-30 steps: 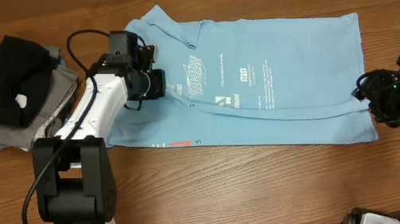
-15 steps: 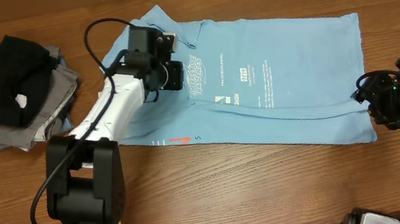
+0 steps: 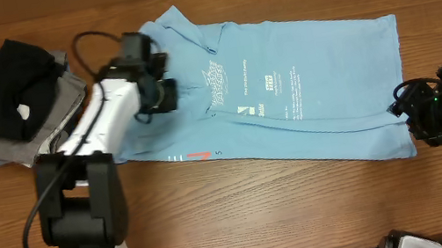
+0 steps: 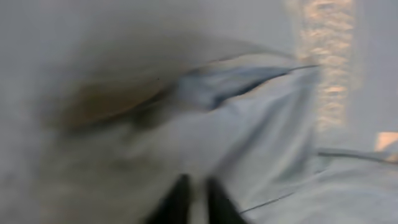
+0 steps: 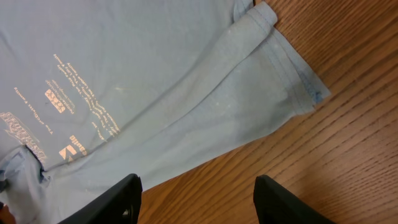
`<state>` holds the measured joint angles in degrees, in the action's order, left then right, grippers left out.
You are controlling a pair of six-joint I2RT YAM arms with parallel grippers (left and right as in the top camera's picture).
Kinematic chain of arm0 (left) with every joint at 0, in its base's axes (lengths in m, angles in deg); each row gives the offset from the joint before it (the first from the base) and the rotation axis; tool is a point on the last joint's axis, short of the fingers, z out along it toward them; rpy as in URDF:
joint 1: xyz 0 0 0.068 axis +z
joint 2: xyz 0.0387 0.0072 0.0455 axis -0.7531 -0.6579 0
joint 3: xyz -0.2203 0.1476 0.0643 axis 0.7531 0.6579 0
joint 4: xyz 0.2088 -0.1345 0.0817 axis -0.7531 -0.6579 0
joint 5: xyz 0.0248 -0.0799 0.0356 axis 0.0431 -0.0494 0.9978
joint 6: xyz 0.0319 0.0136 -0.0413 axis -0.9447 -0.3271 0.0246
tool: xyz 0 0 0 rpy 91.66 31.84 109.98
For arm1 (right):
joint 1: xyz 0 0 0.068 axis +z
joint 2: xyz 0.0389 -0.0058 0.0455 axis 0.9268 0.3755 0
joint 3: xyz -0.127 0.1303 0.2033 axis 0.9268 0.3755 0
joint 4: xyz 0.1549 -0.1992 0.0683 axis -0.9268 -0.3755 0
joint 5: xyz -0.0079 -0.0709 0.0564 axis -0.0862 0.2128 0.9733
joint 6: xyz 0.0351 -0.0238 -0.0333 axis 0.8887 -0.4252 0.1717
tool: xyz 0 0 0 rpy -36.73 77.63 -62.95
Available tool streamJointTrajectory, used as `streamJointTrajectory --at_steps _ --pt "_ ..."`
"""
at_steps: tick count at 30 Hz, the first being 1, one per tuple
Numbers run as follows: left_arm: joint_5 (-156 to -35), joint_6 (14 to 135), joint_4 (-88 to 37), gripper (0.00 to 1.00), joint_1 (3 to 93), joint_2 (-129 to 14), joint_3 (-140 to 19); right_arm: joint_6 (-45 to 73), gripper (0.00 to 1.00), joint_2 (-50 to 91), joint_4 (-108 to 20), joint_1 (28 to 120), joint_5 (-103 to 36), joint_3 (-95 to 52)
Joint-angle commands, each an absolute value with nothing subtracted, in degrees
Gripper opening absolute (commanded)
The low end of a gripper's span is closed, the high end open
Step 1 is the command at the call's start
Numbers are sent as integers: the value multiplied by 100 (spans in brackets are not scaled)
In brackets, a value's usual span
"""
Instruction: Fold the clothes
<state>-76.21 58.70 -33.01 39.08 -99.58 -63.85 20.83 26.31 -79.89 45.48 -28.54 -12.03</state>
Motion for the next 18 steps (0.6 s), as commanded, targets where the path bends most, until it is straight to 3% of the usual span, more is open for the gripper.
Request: streamJointTrajectory --at_steps 1,18 --pt "-7414 5774 -3250 4 4203 -10001 -6307 2085 62 2605 -7967 4535 -2904 -1327" --pt "-7457 5660 -1594 4 4286 -10460 -5703 2083 63 2605 -7851 4535 -2909 -1327"
